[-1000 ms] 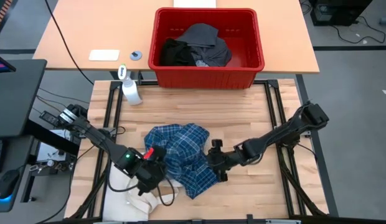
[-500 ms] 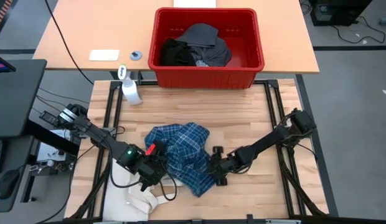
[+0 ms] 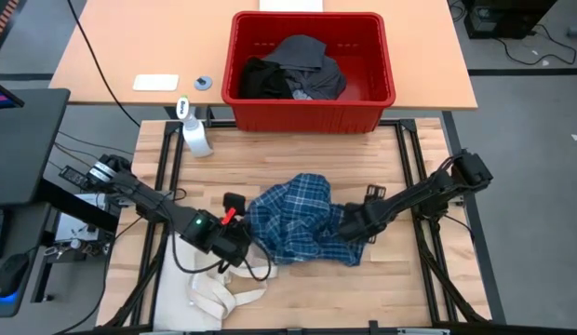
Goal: Fold Laundry from Bin
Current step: Fold the blue pants
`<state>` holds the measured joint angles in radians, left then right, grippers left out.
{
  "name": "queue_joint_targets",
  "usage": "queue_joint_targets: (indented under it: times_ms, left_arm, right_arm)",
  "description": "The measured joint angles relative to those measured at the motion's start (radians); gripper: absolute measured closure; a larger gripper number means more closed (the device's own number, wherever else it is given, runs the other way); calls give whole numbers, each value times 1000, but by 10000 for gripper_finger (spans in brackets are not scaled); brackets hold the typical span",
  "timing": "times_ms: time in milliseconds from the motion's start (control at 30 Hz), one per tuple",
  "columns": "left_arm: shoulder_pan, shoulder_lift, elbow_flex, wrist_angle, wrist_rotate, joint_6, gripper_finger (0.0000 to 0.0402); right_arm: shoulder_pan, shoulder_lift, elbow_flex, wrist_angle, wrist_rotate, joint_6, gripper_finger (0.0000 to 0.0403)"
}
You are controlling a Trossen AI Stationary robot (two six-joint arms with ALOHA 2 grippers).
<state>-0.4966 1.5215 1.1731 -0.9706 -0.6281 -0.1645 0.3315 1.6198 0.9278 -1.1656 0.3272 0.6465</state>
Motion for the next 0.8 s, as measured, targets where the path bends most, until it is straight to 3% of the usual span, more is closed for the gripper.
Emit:
queue_joint_targets:
  times_ms: [167, 300, 533, 633, 800]
  left_arm:
    - [61, 0, -153, 176, 2, 90, 130]
    - [136, 2, -274, 431, 13, 224, 130]
    - [347, 2, -397, 639, 317, 285, 130]
    - [402, 2, -442, 644, 335, 289, 130]
    - [415, -4, -506, 677, 332, 259, 130]
  right_arm:
    - [20, -117, -6, 72, 36, 10, 191]
    - [20, -190, -40, 331, 64, -98, 190]
    - [-53, -147, -184, 747, -60, -217, 193]
    - [-71, -94, -227, 785, -90, -214, 193]
    - [-73, -59, -252, 693, -95, -141, 193]
